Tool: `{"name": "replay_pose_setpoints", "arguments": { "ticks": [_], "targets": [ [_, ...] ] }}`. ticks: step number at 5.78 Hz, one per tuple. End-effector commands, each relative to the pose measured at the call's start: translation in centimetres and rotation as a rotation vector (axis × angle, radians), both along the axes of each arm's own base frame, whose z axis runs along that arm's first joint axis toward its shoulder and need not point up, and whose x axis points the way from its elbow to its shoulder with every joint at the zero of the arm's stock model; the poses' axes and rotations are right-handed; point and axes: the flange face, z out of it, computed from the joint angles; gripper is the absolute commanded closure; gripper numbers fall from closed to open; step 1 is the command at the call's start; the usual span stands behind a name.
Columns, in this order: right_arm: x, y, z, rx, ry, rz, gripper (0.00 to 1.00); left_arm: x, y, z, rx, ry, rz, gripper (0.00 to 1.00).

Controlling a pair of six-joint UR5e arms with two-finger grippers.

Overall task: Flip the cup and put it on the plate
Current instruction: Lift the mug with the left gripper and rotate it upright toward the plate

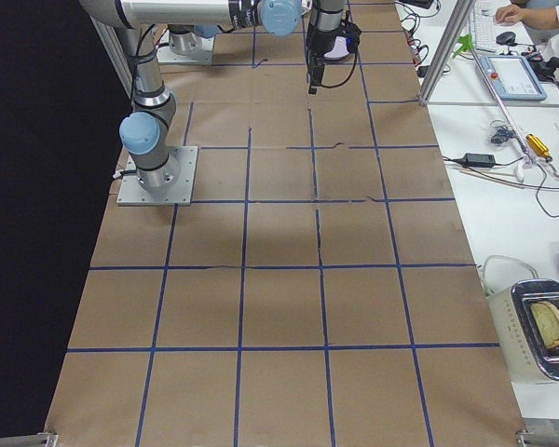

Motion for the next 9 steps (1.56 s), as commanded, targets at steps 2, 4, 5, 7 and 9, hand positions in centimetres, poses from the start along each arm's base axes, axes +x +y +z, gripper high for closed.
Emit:
{"name": "replay_pose_setpoints", "arguments": {
  "ticks": [2, 4, 5, 7, 9],
  "targets": [
    [0.0, 0.0, 0.0, 0.0, 0.0, 0.0, 0.0, -4.7, -2.0, 8.0, -0.049, -0.097, -0.03, 1.0],
    [0.0, 0.0, 0.0, 0.0, 0.0, 0.0, 0.0, -13.5, -4.6, 14.4, -0.03, -0.209, -0.085, 1.0],
    [0.0, 0.0, 0.0, 0.0, 0.0, 0.0, 0.0, -18.2, -5.7, 16.7, -0.017, -0.272, -0.105, 1.0],
    [0.0, 0.0, 0.0, 0.0, 0.0, 0.0, 0.0, -26.0, -7.8, 19.0, -0.008, -0.436, -0.137, 1.0],
    [0.0, 0.0, 0.0, 0.0, 0.0, 0.0, 0.0, -39.0, -10.5, 19.6, -0.027, -0.502, -0.067, 1.0]
  ]
}}
